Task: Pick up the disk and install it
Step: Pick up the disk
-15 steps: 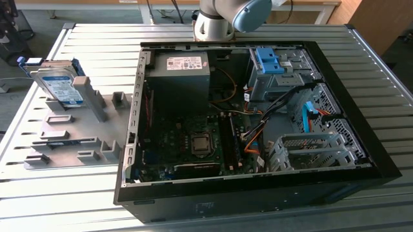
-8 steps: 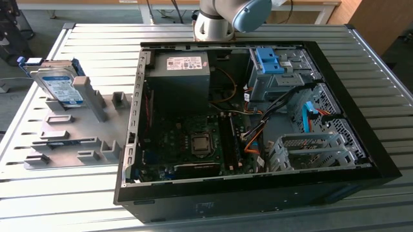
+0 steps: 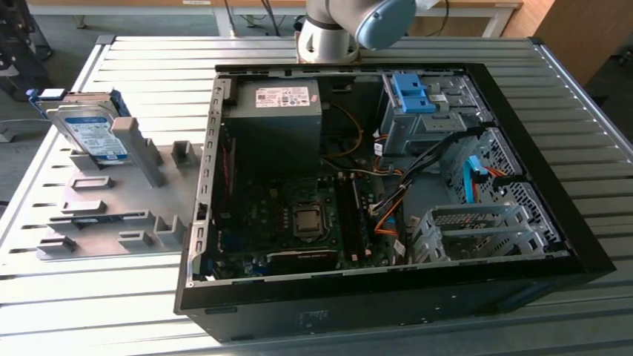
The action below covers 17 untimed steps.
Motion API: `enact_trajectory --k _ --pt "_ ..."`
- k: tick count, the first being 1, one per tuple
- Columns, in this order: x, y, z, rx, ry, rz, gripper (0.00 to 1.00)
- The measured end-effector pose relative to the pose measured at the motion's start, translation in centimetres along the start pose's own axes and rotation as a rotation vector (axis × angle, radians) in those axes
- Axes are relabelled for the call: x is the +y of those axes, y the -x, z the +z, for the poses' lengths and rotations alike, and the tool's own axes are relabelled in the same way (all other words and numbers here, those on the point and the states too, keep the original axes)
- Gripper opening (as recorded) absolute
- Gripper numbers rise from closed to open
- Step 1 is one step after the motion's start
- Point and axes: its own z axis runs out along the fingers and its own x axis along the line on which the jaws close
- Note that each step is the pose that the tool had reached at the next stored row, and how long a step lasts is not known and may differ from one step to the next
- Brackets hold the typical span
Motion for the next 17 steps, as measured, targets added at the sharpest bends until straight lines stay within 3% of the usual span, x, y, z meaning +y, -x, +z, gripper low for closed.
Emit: enact_trajectory --k 3,6,13,17 --pt "0.03 0.36 0.33 0.0015 -0.0011 0.001 0.36" --pt "0.25 0.74 0.77 0.0044 -0.0014 0.005 0.49" --pt "0.76 1.68 1.97 0.0179 -0.0015 0.015 0.49" --pt "0.89 2.04 2.49 0.0187 -0.0015 0.015 0.49"
